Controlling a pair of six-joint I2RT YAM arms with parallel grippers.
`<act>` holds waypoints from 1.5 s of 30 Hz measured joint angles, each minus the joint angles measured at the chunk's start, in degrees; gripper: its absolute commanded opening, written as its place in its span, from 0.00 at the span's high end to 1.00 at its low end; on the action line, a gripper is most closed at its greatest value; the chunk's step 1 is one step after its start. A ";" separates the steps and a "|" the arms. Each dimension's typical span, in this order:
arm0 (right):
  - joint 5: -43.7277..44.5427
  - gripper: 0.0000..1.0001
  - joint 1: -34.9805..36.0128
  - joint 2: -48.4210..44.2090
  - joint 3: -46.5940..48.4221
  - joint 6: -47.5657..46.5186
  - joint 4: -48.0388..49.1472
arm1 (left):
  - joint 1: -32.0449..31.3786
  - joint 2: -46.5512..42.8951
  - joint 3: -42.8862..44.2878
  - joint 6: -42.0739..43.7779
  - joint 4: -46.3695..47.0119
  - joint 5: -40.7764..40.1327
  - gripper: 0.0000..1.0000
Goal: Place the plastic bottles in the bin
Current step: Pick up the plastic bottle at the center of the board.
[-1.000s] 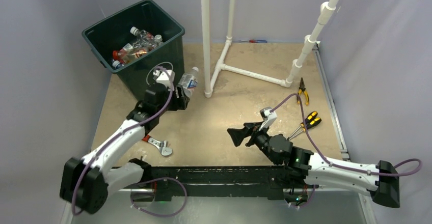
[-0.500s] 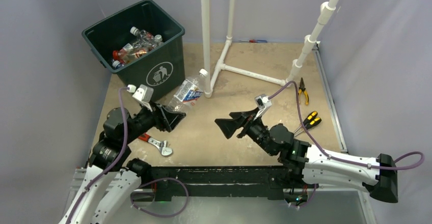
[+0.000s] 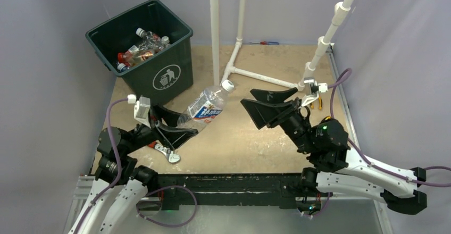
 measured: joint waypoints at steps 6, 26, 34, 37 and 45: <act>-1.40 0.03 -0.11 3.98 4.52 -2.45 -0.70 | 0.00 -0.57 -0.68 -1.79 6.12 2.67 1.00; -11.06 0.67 -0.50 14.43 11.06 -3.54 1.95 | 0.09 -2.27 -1.73 -2.47 7.39 3.74 1.00; -12.46 1.00 -1.03 14.93 11.98 -4.92 2.12 | 0.07 -2.78 -1.53 -1.70 5.90 3.76 0.73; -13.40 1.00 -1.07 14.91 13.09 -5.31 0.66 | 0.02 -2.16 -1.05 0.13 5.49 4.24 0.56; -16.90 1.00 -1.25 15.02 16.94 -9.22 -4.61 | -0.04 1.73 -0.37 0.52 7.78 4.22 0.06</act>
